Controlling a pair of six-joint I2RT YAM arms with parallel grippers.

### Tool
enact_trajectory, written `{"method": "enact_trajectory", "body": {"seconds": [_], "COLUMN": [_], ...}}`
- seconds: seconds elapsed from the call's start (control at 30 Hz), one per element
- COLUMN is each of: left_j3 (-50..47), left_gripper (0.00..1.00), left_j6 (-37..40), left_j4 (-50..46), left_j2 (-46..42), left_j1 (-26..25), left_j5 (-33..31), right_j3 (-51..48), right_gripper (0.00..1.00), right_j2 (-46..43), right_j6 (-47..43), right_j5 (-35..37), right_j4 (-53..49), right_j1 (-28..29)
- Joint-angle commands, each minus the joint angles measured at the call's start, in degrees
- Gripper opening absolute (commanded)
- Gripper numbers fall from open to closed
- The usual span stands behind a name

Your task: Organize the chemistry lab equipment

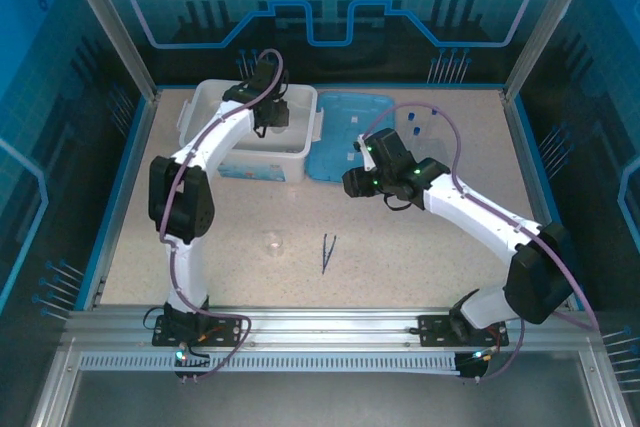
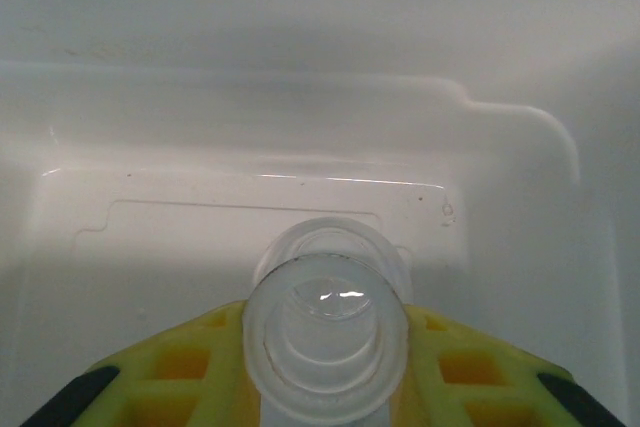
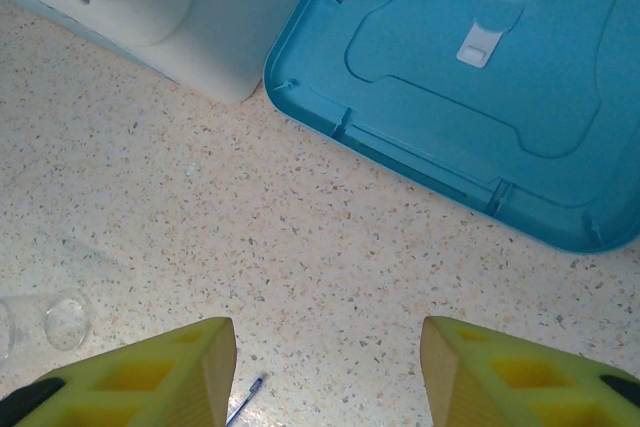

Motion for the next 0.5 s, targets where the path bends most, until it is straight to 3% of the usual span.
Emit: {"method": "enact_trajectory", "body": {"seconds": [0.0,0.47], "left_j3": [3.24,8.64], "left_gripper": [0.31,0.31], "left_j6": [1.28,1.00], "left_j4": [1.03,-1.16], "left_j2": [1.68,9.32], "left_j1": [0.32,0.32], "left_j5": [1.44,3.53], "right_j3": [1.48,2.54], "right_gripper": [0.53,0.53], "right_j2": [-1.64,-1.66], "right_j6": [0.12,-0.11], "right_j5": [0.99,1.35], "right_j4": [-2.20,-3.46], "right_j1": [-0.76,-0.88]}}
